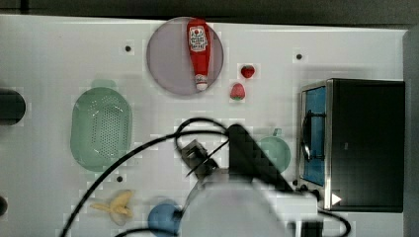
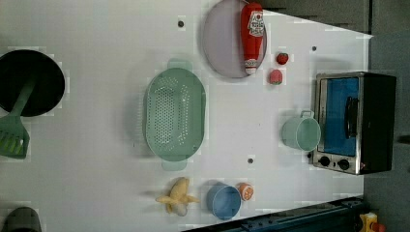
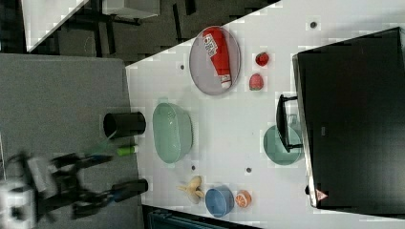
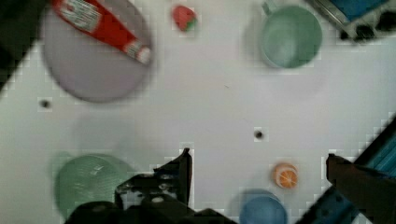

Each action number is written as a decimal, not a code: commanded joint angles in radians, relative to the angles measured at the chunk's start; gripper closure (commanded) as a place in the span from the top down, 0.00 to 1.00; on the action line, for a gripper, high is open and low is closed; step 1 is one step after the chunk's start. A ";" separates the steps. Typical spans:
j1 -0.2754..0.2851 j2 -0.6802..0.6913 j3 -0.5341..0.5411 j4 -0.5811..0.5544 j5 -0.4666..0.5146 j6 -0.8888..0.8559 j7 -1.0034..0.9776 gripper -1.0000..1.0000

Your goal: Drag strainer left to right.

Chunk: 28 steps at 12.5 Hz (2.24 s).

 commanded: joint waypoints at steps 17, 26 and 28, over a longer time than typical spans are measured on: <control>0.064 0.764 0.597 -0.086 -0.041 0.620 1.307 1.00; 0.079 0.997 0.527 -0.152 -0.169 0.919 1.313 1.00; 0.088 1.010 0.502 -0.175 -0.180 0.956 1.312 1.00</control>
